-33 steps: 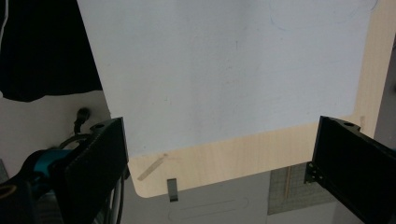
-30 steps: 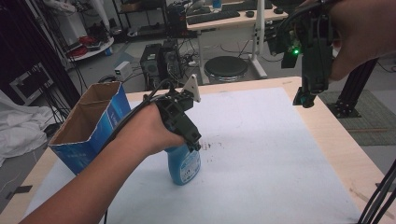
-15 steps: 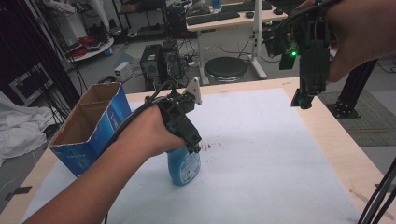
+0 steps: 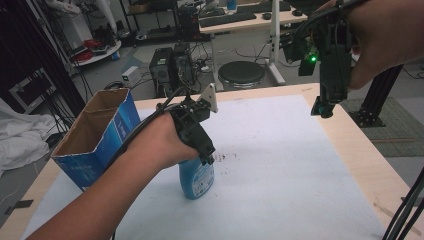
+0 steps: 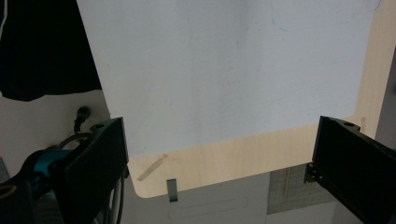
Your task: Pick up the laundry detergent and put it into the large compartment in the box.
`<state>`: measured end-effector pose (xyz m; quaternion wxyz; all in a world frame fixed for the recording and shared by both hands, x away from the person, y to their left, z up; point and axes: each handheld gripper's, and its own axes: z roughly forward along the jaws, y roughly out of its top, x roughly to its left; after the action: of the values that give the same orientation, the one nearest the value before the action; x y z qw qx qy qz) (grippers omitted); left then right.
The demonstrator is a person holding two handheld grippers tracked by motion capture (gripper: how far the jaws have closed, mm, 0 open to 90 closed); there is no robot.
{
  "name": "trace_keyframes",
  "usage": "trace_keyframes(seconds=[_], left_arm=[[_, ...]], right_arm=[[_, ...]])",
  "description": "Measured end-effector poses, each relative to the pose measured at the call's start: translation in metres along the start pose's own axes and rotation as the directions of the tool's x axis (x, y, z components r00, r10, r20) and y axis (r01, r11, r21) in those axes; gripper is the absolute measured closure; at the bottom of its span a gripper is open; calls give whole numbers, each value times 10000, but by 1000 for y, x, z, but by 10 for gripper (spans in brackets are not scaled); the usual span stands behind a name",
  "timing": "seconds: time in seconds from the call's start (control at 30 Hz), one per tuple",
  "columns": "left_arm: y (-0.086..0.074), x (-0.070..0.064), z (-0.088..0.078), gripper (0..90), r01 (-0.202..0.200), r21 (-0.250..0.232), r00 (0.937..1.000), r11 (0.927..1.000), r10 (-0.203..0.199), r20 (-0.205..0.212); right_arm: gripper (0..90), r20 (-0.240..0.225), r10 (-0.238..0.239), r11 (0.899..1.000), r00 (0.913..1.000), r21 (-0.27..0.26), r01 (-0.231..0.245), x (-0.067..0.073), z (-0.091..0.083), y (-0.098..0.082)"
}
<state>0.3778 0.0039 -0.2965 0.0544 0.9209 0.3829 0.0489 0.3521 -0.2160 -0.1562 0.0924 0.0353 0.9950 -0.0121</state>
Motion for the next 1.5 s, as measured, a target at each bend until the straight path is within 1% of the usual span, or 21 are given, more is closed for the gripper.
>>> trace_keyframes(seconds=[0.03, 0.07, 0.13, 0.43, 0.53, 0.57, 0.6, 0.7, 0.73, 0.77, 0.8, 0.87, 1.0, 1.1, 1.13, 1.17, 1.2, 1.23, 1.27, 1.33, 1.5], left_arm=[[0, 0, -1, 112, -47, 21, 10000, 10000, 47, -12], [0, -1, 0, 114, 113, -155, 9999, 9998, -113, 14], [-1, 1, -2, 120, 0, -39, 10000, 10000, 0, -59], [0, 0, -2, 159, 78, -143, 9999, 9999, -79, -67], [0, -1, 0, 163, 224, -154, 9997, 9996, -225, -34], [0, 0, -1, 165, 56, -14, 10000, 10000, -56, -74], [0, 0, -1, 173, 168, -99, 9998, 9998, -169, -77], [0, 1, -3, 189, 128, -124, 9998, 9998, -126, 151], [0, 1, -3, 191, 306, -315, 9994, 9990, -301, 186], [0, 3, -4, 201, 179, -232, 9998, 9996, -176, 120], [0, 2, -4, 205, 331, -357, 9994, 9988, -327, 123], [-1, 5, -4, 219, 244, -185, 9995, 9995, -240, 214], [-2, 5, -3, 235, 327, -225, 9993, 9992, -322, 186], [-1, 5, -4, 241, 161, -130, 9997, 9998, -159, 173], [-1, 4, -3, 244, 264, -208, 9995, 9994, -260, 191], [-1, 4, -3, 245, 175, -123, 9997, 9998, -173, 168], [-1, 2, -2, 245, 350, -224, 9993, 9991, -347, 134], [-1, 3, -2, 245, 176, -52, 9998, 9998, -175, 94], [0, 2, -1, 245, 282, -110, 9995, 9995, -280, 108], [0, 2, 0, 245, 157, 13, 9999, 9999, -157, 69], [0, 1, 0, 275, 244, 23, 9997, 9997, -244, 45]], right_arm=[[24, 0, -134, 9999, 9999, -1, 134, -1, 0, 0], [24, 2, -142, 9999, 9999, 9, 142, -1, 1, 0], [24, -14, -69, 10000, 10000, -17, 69, -1, 1, 0], [24, 35, -11, 10000, 10000, -7, 11, -1, 0, 0], [24, 20, -49, 10000, 10000, 0, 49, -1, 1, 0], [24, 6, -51, 10000, 10000, 21, 51, -1, 1, 0], [24, 9, -52, 10000, 10000, 36, 52, -1, 1, 0], [24, 6, -25, 10000, 10000, 64, 25, -1, 1, 0], [24, 13, -29, 10000, 10000, 58, 29, -1, 1, 0], [24, 14, -36, 10000, 10000, 54, 36, -1, 1, 0], [24, 10, -42, 10000, 10000, 49, 42, -2, 1, 0], [24, 38, -46, 10000, 10000, 56, 46, -2, 1, 0], [24, 43, -16, 10000, 10000, 39, 16, -2, 1, 1], [24, 54, -73, 10000, 10000, 8, 73, -2, 1, 2], [24, 49, -79, 10000, 10000, 14, 79, -2, 1, 2], [24, 48, -78, 10000, 10000, 17, 77, -2, 1, 2], [24, 51, -78, 10000, 10000, 14, 78, -2, 1, 2], [24, 52, -76, 10000, 10000, 0, 76, -2, 1, 2], [24, 48, -64, 10000, 10000, -15, 64, -2, 1, 2], [24, 58, -62, 10000, 10000, -2, 62, -2, 1, 1], [24, 72, -49, 10000, 10000, -13, 49, -2, 1, 0]])
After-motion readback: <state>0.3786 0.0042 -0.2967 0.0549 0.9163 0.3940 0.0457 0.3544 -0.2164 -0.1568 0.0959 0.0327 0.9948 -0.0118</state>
